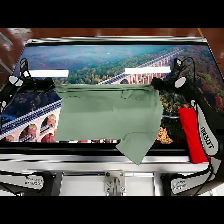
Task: Fold the shirts.
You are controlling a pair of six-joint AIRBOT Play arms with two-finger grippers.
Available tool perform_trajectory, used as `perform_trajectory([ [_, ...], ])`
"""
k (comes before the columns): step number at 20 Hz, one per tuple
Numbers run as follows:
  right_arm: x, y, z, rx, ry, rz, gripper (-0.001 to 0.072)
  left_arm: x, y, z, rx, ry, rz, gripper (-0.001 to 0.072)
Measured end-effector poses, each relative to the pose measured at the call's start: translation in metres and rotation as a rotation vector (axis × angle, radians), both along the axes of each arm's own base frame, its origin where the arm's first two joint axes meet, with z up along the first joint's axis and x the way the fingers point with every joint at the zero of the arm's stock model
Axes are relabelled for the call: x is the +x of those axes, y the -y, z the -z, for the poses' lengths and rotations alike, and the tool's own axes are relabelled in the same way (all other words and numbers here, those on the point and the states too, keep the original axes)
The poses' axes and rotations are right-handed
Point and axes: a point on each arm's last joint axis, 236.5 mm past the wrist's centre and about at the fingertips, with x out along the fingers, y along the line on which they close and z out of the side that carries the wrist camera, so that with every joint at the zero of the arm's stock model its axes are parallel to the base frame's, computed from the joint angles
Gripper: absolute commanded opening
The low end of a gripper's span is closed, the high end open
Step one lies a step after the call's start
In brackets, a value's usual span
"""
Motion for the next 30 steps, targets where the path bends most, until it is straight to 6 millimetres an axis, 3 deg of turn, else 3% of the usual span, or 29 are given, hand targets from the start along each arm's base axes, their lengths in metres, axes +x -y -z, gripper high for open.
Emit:
perform_trajectory([
  [3, -0.031, -0.002, 0.01, 0.035, -0.136, -0.051, 0.007, -0.023, 0.005, 0.012, 0.005, -0.088, 0.097, 0.0035],
  [7, -0.078, -0.009, 0.034, 0.065, -0.356, -0.099, 0.0079, -0.075, 0.011, 0.046, -0.022, -0.324, 0.199, 0.0045],
  [8, -0.087, -0.009, 0.041, 0.068, -0.403, -0.1, 0.0146, -0.085, 0.013, 0.053, -0.035, -0.375, 0.206, 0.0228],
  [9, -0.092, -0.01, 0.045, 0.074, -0.431, -0.099, 0.0388, -0.093, 0.015, 0.059, -0.047, -0.417, 0.21, 0.05],
  [10, -0.096, -0.011, 0.047, 0.078, -0.452, -0.098, 0.0572, -0.098, 0.017, 0.062, -0.061, -0.445, 0.211, 0.0559],
  [12, -0.102, -0.009, 0.044, 0.084, -0.476, -0.103, 0.0575, -0.109, 0.021, 0.063, -0.083, -0.496, 0.23, 0.056],
  [15, -0.113, 0.006, 0.017, 0.055, -0.487, -0.153, 0.0574, -0.131, 0.014, 0.051, -0.093, -0.574, 0.259, 0.0562],
  [16, -0.123, 0.017, 0.007, 0.031, -0.507, -0.167, 0.0572, -0.143, 0.008, 0.046, -0.094, -0.607, 0.264, 0.062],
  [17, -0.136, 0.032, -0.002, 0.001, -0.535, -0.172, 0.0572, -0.156, 0.002, 0.041, -0.097, -0.637, 0.263, 0.0656],
  [19, -0.172, 0.062, -0.012, -0.024, -0.612, -0.166, 0.0574, -0.192, -0.012, 0.037, -0.116, -0.697, 0.237, 0.0656],
  [21, -0.21, 0.086, -0.015, 0.004, -0.678, -0.123, 0.0644, -0.234, -0.02, 0.045, -0.158, -0.753, 0.197, 0.0656],
  [24, -0.258, 0.098, -0.009, 0.108, -0.74, -0.062, 0.0644, -0.281, -0.016, 0.062, -0.26, -0.777, 0.145, 0.0656],
  [26, -0.273, 0.097, -0.004, 0.169, -0.751, -0.032, 0.0644, -0.288, -0.004, 0.071, -0.336, -0.732, 0.114, 0.0656],
  [30, -0.276, 0.091, 0.0, 0.223, -0.726, -0.006, 0.0644, -0.277, 0.01, 0.088, -0.378, -0.636, 0.05, 0.0654],
])
